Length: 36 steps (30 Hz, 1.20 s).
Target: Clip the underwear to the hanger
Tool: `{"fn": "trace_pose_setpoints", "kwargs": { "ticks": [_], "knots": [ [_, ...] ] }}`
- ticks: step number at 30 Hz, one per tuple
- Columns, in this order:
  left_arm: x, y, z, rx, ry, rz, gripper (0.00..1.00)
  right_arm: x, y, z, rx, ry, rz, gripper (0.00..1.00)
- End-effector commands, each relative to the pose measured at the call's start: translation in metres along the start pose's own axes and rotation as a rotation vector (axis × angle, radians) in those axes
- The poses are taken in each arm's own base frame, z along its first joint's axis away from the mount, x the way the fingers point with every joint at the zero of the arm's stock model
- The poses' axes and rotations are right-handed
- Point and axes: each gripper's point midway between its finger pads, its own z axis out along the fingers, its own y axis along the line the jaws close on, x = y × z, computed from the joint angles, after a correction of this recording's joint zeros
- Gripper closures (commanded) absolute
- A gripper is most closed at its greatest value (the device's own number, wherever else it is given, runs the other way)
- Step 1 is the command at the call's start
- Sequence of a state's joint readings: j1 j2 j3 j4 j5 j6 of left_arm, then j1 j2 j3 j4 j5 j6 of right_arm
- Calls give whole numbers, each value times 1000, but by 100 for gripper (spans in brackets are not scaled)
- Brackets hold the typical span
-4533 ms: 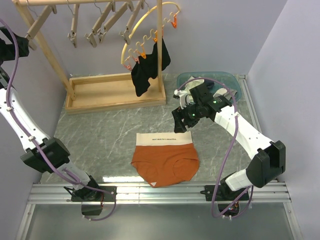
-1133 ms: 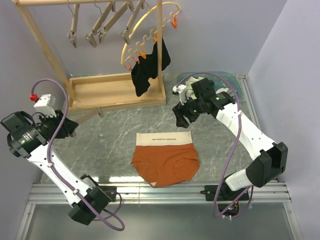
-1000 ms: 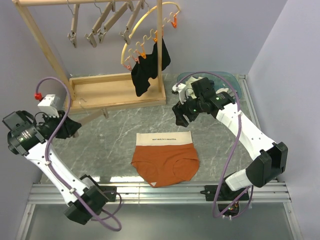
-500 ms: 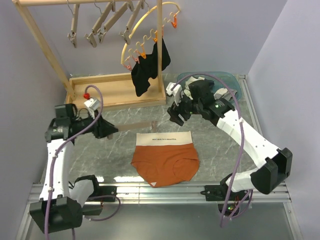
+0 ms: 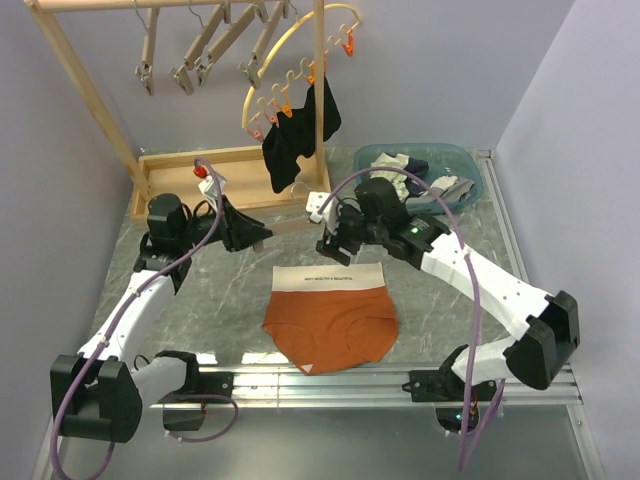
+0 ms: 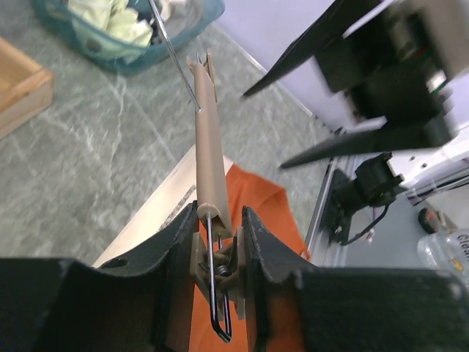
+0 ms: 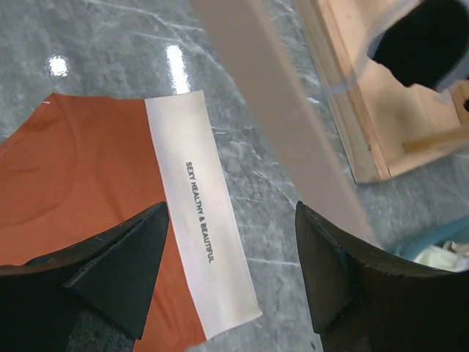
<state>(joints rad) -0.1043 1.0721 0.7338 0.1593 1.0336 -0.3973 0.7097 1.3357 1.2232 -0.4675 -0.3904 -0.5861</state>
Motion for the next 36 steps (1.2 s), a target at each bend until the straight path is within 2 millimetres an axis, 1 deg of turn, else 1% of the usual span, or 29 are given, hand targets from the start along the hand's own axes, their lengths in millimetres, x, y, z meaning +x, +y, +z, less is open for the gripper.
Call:
{"fn": "trace_pose_setpoints", "kwargs": {
  "ticks": [1, 3, 4, 6, 8, 12, 13, 15, 16, 17, 19, 20, 22, 25, 27, 29, 31, 34, 35, 36],
  "knots": [
    [-26, -18, 5, 62, -90, 38, 100, -25, -13, 11, 41, -49, -98, 23],
    [-25, -25, 7, 88, -89, 46, 100, -29, -13, 15, 37, -61, -114, 23],
    [-24, -27, 7, 96, -88, 50, 100, -26, -16, 19, 47, -49, -115, 23],
    [-20, -32, 10, 113, -78, 54, 100, -28, -21, 24, 72, -53, -139, 23],
    [-17, -34, 11, 123, -68, 53, 100, -29, -28, 26, 99, -45, -150, 23],
    [-9, -32, 13, 127, -40, 35, 100, -29, -32, 25, 112, -36, -177, 25],
    [-8, -31, 13, 124, -38, 35, 100, -31, -33, 22, 116, -36, -195, 26],
    [-4, -29, 13, 115, -24, 20, 100, -28, -31, 16, 106, -19, -210, 27],
    [-4, -27, 14, 110, -21, 29, 100, -29, -31, 8, 113, -20, -221, 27],
    [-3, -26, 14, 103, -17, 28, 100, -21, -29, 5, 101, 4, -239, 27],
    [-1, -24, 14, 97, -8, 22, 100, -18, -29, -7, 100, 8, -269, 27],
    [-2, -24, 14, 95, -7, 19, 100, -10, -30, -12, 91, 30, -263, 27],
    [0, -23, 14, 93, 3, 9, 100, -12, -30, -22, 81, 15, -272, 27],
    [-1, -26, 15, 112, 4, -4, 100, -9, -29, -24, 65, 13, -307, 26],
    [-1, -32, 16, 145, 10, -2, 100, -9, -29, -18, 58, 2, -346, 24],
    [1, -35, 18, 169, 27, -12, 100, -7, -31, -7, 42, -1, -359, 22],
    [1, -35, 19, 171, 26, -30, 100, -8, -27, 6, 17, 2, -359, 22],
    [0, -37, 20, 176, 20, -26, 100, -13, -23, 18, 2, -4, -371, 21],
    [-1, -38, 20, 183, 20, -24, 100, -14, -24, 20, 8, -8, -377, 21],
    [-1, -39, 20, 186, 17, -27, 100, -10, -24, 25, 2, 3, -377, 22]
  ]
}}
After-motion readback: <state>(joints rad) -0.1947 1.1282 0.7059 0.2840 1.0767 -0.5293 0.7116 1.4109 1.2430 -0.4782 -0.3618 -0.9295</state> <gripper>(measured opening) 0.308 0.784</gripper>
